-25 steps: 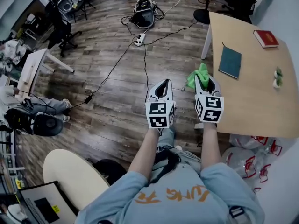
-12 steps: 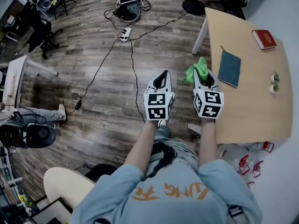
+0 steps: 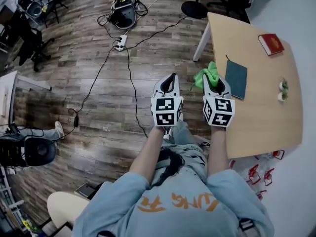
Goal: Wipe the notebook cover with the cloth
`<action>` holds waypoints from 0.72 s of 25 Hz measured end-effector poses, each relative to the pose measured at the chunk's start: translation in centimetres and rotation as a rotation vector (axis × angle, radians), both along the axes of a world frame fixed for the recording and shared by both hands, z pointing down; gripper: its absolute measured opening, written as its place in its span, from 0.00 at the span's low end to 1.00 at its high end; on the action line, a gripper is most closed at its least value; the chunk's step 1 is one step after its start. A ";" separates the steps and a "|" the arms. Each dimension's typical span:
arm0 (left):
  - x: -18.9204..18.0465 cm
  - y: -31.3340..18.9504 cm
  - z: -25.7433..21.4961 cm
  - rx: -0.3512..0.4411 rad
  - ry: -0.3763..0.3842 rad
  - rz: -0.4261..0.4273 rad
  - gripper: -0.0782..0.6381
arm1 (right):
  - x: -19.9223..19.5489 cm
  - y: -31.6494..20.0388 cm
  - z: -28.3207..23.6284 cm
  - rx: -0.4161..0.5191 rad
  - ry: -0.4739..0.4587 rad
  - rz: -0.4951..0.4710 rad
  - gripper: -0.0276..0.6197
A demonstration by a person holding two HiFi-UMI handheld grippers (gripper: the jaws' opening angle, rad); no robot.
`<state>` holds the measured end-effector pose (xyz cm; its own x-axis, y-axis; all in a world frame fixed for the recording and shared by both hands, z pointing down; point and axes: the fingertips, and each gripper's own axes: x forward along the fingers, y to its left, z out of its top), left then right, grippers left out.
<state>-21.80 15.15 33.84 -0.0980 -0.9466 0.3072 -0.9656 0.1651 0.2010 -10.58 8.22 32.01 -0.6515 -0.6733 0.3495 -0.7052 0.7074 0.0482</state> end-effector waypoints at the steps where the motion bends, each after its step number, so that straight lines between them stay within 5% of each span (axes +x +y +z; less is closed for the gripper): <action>1: 0.1 -0.8 0.1 -0.001 -0.003 0.004 0.13 | 0.3 -0.9 0.3 -0.006 0.002 0.014 0.25; 18: -1.8 -21.3 -0.3 -0.046 -0.107 0.086 0.13 | -2.4 -23.1 -0.9 -0.033 -0.129 0.068 0.25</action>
